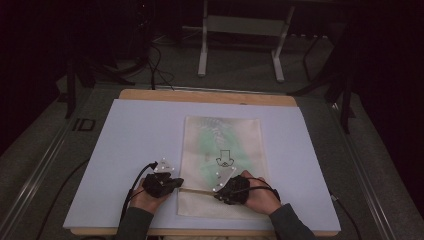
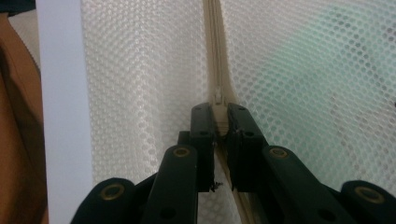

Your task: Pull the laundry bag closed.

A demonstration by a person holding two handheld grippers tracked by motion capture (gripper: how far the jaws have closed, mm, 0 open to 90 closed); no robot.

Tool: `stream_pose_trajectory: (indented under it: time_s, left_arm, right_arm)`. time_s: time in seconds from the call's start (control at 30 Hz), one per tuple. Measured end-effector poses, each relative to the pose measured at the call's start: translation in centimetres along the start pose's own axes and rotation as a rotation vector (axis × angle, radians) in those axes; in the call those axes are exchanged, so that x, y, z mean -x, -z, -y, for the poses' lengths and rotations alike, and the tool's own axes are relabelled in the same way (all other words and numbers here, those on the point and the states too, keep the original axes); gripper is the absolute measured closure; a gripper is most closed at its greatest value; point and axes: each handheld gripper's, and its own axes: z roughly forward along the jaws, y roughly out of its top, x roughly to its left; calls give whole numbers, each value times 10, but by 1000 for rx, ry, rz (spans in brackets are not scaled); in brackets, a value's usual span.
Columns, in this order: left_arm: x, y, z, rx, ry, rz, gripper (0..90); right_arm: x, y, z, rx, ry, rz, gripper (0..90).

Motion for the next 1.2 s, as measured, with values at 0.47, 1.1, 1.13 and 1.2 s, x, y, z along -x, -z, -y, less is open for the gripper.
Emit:
stream_pose_trajectory:
  time_s: [0.47, 1.1, 1.13, 1.2]
  left_arm:
    - [0, 0, 0, 1, -1, -3, 897]
    - [1, 0, 0, -1, -6, -6, 897]
    - [1, 0, 0, -1, -5, -7, 897]
    - [1, 0, 0, -1, -5, -7, 897]
  right_arm:
    - [0, 7, 10, 2, -12, 7, 823]
    - [1, 16, 20, 10, -25, 15, 824]
    - [1, 17, 20, 3, -23, 20, 824]
    - [1, 18, 21, 10, -30, 17, 824]
